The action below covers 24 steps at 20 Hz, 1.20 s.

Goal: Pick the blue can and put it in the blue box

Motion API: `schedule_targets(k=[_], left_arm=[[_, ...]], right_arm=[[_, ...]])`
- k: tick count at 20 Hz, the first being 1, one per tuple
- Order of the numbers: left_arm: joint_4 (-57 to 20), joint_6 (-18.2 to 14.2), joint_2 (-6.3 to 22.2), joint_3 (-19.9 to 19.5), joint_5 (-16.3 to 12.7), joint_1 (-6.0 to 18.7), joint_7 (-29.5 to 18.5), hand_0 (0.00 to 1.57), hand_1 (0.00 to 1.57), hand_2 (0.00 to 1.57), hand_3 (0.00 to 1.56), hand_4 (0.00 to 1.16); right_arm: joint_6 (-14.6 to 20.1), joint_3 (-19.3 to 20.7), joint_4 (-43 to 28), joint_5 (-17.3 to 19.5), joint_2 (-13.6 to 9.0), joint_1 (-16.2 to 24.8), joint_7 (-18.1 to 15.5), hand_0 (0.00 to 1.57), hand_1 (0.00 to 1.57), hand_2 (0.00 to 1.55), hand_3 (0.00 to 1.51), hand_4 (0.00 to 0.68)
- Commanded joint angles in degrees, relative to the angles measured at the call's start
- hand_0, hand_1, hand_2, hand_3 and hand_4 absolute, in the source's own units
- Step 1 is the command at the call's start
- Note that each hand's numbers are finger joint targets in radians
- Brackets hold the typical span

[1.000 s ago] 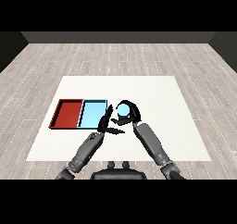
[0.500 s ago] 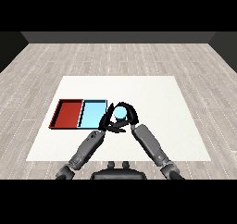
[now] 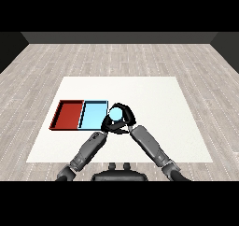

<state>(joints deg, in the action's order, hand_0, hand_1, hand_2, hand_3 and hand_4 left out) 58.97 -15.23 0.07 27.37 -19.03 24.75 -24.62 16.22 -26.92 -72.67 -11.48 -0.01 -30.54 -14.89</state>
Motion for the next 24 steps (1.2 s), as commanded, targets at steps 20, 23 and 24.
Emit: schedule_targets(k=[20,23,24], left_arm=[[-2.2,-16.2,0.0,4.3,3.8,3.6,1.9,0.73,0.73,0.82,0.64,0.67],[-2.7,-13.4,0.7,0.0,6.4,5.3,2.1,0.63,0.63,0.73,0.51,0.66],[-0.7,-15.0,0.1,3.3,5.9,3.3,3.3,0.83,0.83,0.88,0.74,0.67]], right_arm=[[5.3,-8.9,2.8,-9.3,-0.1,-7.1,-1.6,1.44,1.44,1.45,1.39,0.6],[3.8,-8.2,1.6,-6.5,-0.1,-1.5,-3.4,1.43,1.43,1.45,1.39,0.593],[2.0,-6.5,2.7,-6.6,-0.1,-2.7,-3.0,1.43,1.43,1.45,1.39,0.588]])
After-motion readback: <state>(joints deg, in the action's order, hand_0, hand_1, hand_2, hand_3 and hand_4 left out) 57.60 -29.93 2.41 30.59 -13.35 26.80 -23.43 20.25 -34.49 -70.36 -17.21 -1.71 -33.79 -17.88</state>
